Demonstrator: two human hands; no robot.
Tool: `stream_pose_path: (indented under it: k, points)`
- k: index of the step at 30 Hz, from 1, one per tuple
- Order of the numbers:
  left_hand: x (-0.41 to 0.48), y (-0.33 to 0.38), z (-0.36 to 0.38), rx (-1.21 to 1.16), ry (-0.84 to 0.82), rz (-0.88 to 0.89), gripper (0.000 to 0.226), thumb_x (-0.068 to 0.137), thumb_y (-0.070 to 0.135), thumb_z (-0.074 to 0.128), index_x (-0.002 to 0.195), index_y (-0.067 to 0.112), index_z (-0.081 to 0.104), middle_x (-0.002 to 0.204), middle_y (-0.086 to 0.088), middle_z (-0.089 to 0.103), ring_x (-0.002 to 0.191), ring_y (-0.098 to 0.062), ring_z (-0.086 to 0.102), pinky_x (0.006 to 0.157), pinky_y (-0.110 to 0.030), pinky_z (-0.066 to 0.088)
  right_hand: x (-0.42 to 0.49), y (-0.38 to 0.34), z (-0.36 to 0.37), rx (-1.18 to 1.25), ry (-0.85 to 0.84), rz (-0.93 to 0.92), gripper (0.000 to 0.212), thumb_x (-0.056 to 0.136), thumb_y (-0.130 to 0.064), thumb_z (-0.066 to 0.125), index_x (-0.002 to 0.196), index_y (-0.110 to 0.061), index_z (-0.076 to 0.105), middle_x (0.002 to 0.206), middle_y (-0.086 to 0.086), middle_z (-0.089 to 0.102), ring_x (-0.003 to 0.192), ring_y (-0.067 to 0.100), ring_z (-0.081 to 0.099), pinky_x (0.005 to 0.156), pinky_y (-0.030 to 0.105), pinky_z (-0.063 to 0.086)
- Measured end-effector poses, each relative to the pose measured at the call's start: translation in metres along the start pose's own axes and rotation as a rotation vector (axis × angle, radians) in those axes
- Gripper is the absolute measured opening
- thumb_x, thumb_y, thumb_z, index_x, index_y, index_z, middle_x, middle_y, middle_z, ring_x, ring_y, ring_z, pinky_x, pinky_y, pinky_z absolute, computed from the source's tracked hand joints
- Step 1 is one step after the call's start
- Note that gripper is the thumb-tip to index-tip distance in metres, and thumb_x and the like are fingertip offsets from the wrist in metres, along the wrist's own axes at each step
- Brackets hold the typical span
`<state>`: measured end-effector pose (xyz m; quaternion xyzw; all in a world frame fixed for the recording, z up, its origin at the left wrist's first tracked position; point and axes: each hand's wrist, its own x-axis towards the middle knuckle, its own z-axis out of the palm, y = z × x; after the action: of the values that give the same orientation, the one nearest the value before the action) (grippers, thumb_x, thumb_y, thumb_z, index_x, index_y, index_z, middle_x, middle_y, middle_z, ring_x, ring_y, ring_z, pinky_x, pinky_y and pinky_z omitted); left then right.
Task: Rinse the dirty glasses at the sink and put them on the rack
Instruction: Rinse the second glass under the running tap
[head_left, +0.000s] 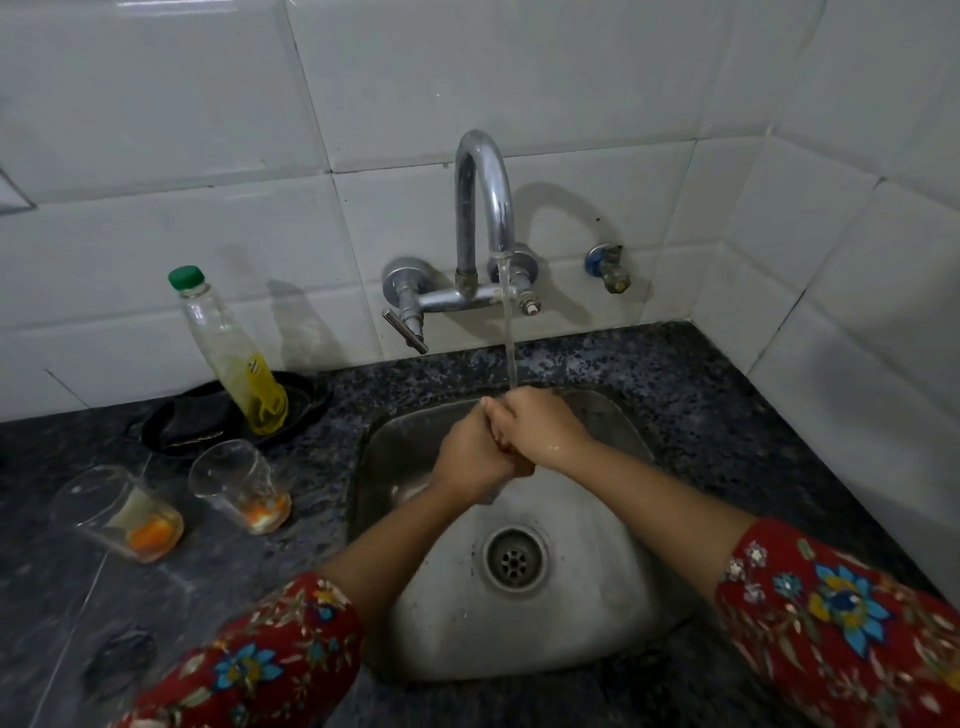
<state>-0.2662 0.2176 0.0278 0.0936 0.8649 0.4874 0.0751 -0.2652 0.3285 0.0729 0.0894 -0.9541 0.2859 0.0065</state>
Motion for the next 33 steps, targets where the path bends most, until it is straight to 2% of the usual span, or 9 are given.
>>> stream_pose_path:
  k: [2,5,10,15,18,21,25,28,33]
  points:
    - [0.001,0.000,-0.002,-0.095,-0.024,0.080,0.049,0.056,0.019,0.081,0.099,0.018,0.058,0.090,0.004,0.068,0.086,-0.010,0.067,0.072,-0.025,0.054,-0.002,0.002,-0.002,0.057,0.054,0.000,0.046,0.097,-0.039,0.043,0.053,-0.024,0.048,0.060,0.003,0.063,0.064,0.022,0.062,0.070,0.036,0.051]
    - [-0.009,0.004,-0.007,-0.298,-0.149,0.211,0.048,0.067,-0.008,0.075,0.103,0.015,0.053,0.099,-0.001,0.063,0.095,-0.005,0.064,0.080,-0.021,0.051,-0.022,0.009,0.005,0.238,0.397,-0.218,0.036,0.088,-0.040,0.056,0.062,-0.017,0.049,0.057,-0.006,0.050,0.059,0.013,0.052,0.059,0.027,0.041]
    - [-0.015,-0.001,0.003,-0.403,-0.015,0.137,0.060,0.067,0.008,0.081,0.117,0.007,0.049,0.110,-0.006,0.061,0.103,-0.017,0.061,0.086,-0.027,0.052,-0.043,0.032,0.028,0.605,0.595,-0.122,0.020,0.086,-0.040,0.056,0.103,-0.030,0.053,0.107,-0.002,0.052,0.107,0.020,0.050,0.093,0.030,0.043]
    - [-0.016,-0.012,0.007,-0.342,-0.063,0.125,0.065,0.066,0.016,0.085,0.121,0.015,0.050,0.116,-0.005,0.061,0.107,-0.015,0.061,0.091,-0.029,0.051,-0.053,0.046,0.035,0.762,0.437,0.045,0.014,0.095,-0.035,0.048,0.107,-0.041,0.049,0.120,0.004,0.052,0.115,0.014,0.051,0.097,0.022,0.043]
    - [-0.020,-0.007,0.008,-0.471,-0.024,0.021,0.061,0.066,0.019,0.085,0.117,0.014,0.052,0.116,-0.010,0.062,0.103,-0.016,0.063,0.088,-0.026,0.053,-0.064,0.045,0.039,0.879,0.248,0.140,0.027,0.101,-0.017,0.039,0.122,-0.031,0.047,0.135,0.007,0.045,0.118,0.011,0.051,0.094,0.025,0.048]
    - [-0.017,-0.002,0.004,-0.751,-0.092,-0.114,0.040,0.073,0.032,0.078,0.108,0.020,0.063,0.115,-0.013,0.062,0.107,-0.025,0.062,0.096,-0.043,0.050,-0.069,0.045,0.037,0.964,-0.056,0.135,0.054,0.095,-0.014,0.050,0.142,-0.031,0.030,0.143,-0.003,0.040,0.122,0.006,0.049,0.091,0.026,0.051]
    - [-0.017,0.012,0.012,-1.247,-0.069,-0.504,0.047,0.091,0.045,0.056,0.112,0.004,0.063,0.095,-0.015,0.070,0.092,-0.027,0.065,0.081,-0.040,0.054,-0.070,0.035,0.030,0.514,-0.079,0.096,0.099,0.068,-0.031,0.082,0.148,-0.029,0.023,0.141,-0.007,0.036,0.126,0.007,0.042,0.097,0.021,0.041]
    - [-0.020,0.012,0.015,-1.339,-0.049,-0.736,0.060,0.097,0.054,0.034,0.092,0.002,0.064,0.067,-0.018,0.071,0.080,-0.028,0.061,0.070,-0.036,0.048,-0.058,0.020,0.012,0.215,-0.093,0.119,0.090,0.059,-0.033,0.083,0.138,-0.022,0.042,0.131,-0.001,0.051,0.114,0.014,0.055,0.093,0.028,0.049]
    - [-0.022,0.000,0.021,-1.376,0.066,-0.953,0.067,0.093,0.063,0.036,0.079,0.002,0.062,0.076,-0.012,0.059,0.069,-0.021,0.055,0.061,-0.028,0.049,-0.015,0.000,-0.010,0.009,-0.252,0.241,0.067,0.058,-0.046,0.077,0.115,-0.020,0.052,0.110,0.003,0.064,0.095,0.022,0.063,0.074,0.034,0.053]
